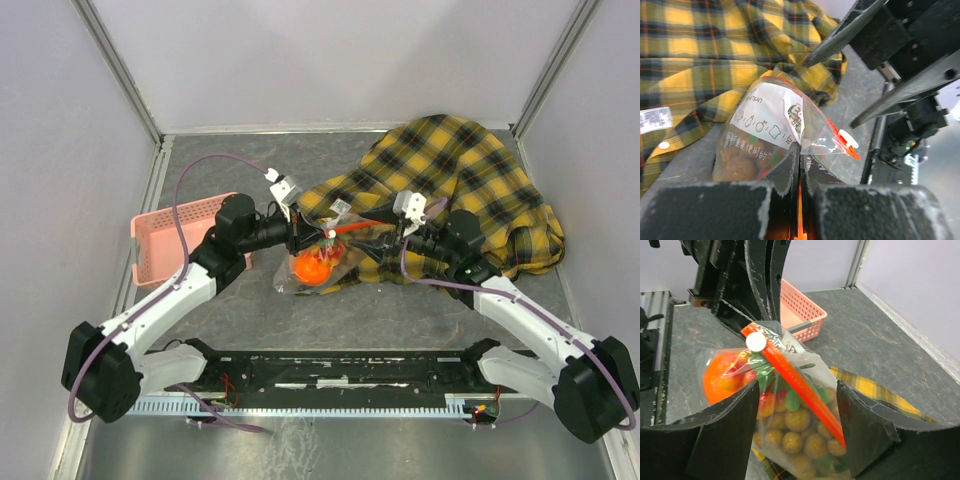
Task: Open the zip-top bag and remove the fake food
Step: Pick up the zipper food storage bag at the center of the board.
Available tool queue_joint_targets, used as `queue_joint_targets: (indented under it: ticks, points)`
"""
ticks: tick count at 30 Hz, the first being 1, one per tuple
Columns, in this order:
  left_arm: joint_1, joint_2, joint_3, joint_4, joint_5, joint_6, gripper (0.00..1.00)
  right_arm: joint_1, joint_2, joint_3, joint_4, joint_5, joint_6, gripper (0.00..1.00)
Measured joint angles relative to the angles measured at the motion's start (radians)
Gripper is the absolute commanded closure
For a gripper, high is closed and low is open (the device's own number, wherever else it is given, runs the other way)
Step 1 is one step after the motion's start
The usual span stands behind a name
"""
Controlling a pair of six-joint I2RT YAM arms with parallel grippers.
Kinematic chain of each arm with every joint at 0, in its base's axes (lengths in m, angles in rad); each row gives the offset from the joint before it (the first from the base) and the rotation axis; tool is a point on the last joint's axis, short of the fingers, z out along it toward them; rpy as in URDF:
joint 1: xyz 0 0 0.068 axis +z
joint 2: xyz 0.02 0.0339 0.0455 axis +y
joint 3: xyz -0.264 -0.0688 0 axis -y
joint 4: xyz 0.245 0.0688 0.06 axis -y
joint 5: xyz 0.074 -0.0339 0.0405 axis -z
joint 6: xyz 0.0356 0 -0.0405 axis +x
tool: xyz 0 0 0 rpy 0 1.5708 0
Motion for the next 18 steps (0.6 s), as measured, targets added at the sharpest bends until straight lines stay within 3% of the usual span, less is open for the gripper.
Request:
queue_joint_targets:
  ticks: [5, 10, 18]
  points:
    - [0.046, 0.085, 0.01, 0.103, 0.126, -0.116, 0.97, 0.001, 0.066, 0.016, 0.001, 0.01, -0.039, 0.37]
    - [0.077, 0.148, 0.011, 0.204, 0.212, -0.251, 0.97, 0.005, 0.077, 0.02, -0.018, 0.034, -0.078, 0.51]
    - [0.079, 0.151, 0.011, 0.253, 0.246, -0.365, 0.97, 0.013, 0.077, 0.038, -0.051, 0.09, -0.112, 0.7]
